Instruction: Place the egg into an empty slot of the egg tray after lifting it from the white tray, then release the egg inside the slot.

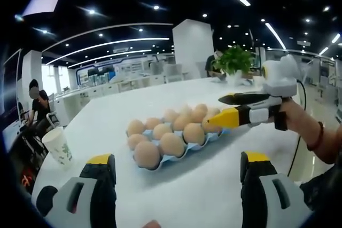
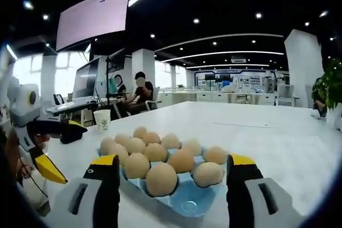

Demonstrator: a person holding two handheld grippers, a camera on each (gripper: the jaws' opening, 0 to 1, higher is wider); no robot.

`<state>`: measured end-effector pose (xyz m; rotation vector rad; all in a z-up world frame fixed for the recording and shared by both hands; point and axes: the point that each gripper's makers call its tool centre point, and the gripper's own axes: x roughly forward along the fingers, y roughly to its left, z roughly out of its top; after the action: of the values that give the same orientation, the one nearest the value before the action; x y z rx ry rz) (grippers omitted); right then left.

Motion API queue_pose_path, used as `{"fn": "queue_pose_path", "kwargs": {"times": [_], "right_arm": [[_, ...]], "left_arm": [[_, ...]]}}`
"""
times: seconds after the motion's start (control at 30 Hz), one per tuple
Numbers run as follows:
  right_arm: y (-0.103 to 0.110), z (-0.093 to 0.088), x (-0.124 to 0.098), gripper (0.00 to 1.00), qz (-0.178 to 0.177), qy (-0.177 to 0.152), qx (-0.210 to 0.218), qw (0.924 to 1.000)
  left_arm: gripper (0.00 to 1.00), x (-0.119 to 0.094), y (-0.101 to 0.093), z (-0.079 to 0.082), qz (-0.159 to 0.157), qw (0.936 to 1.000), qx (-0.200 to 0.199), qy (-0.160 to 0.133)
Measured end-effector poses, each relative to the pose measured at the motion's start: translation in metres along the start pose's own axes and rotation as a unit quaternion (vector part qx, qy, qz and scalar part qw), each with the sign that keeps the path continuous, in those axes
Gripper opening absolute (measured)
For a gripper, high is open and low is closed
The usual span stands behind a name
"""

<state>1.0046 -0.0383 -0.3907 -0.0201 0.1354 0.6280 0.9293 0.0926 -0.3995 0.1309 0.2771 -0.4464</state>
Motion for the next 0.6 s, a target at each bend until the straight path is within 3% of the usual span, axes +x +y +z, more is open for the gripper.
{"fn": "queue_pose_path", "kwargs": {"times": [0.6], "right_arm": [[-0.019,-0.002,-0.008,0.84,-0.007,0.014,0.008,0.9999]], "left_arm": [[0.99,0.002,-0.001,0.002,0.000,1.0000,-0.002,-0.002]]}}
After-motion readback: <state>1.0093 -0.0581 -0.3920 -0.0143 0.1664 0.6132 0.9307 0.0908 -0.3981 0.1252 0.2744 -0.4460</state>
